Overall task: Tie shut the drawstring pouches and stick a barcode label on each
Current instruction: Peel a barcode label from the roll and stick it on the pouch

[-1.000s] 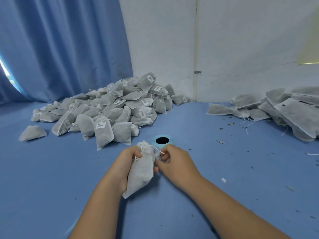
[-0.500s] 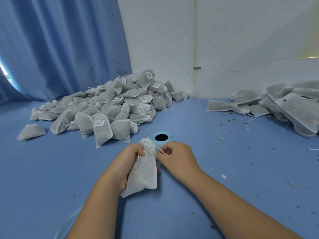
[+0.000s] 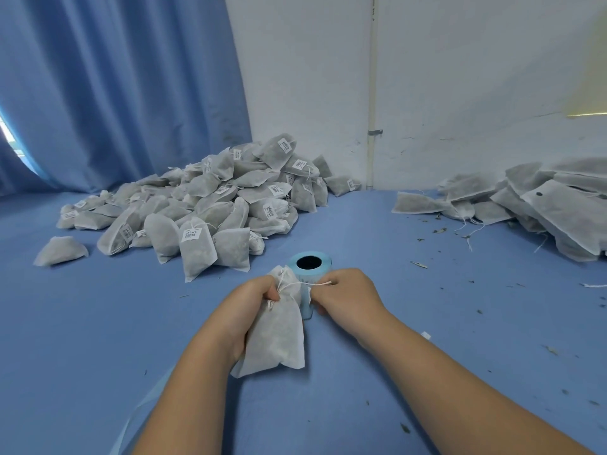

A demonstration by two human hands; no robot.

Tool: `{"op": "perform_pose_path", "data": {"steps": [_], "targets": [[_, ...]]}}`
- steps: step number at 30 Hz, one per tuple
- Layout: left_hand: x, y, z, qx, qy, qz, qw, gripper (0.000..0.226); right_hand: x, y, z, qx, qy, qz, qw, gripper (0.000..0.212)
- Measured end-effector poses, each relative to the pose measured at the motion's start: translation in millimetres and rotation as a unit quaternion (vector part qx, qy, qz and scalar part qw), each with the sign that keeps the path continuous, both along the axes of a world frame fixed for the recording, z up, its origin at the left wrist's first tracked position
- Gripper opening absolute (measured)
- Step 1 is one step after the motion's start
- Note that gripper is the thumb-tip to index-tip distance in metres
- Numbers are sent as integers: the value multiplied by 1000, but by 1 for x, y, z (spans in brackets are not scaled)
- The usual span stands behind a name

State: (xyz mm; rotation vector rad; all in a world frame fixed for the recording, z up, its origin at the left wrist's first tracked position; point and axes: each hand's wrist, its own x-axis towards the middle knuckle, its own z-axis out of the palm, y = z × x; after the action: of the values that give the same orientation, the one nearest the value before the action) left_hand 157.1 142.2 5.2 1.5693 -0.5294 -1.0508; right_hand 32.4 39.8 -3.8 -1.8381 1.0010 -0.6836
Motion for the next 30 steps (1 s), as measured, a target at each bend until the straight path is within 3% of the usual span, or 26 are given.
{"op": "perform_pose_path", "data": {"steps": [10, 15, 19, 24, 27, 30], "targets": [[-7, 10, 5, 13, -34, 29, 999, 42, -39, -6, 5, 0, 2, -51, 999, 20], [-14, 13, 10, -58, -57, 76, 994, 32, -69, -4, 15, 4, -39, -53, 998, 15], [-35, 7, 15, -142, -46, 86, 985, 5, -97, 7, 39, 35, -167, 2, 985, 17], [-80, -16, 20, -152, -59, -74, 984, 20, -127, 21, 65, 94, -335, 129, 929, 20], [-104, -32, 24, -153, -67, -190, 967, 22, -137, 21, 67, 90, -361, 158, 915, 18], [-127, -46, 26, -150, -42, -271, 950, 16, -146, 11, 60, 79, -354, 116, 925, 19]]}}
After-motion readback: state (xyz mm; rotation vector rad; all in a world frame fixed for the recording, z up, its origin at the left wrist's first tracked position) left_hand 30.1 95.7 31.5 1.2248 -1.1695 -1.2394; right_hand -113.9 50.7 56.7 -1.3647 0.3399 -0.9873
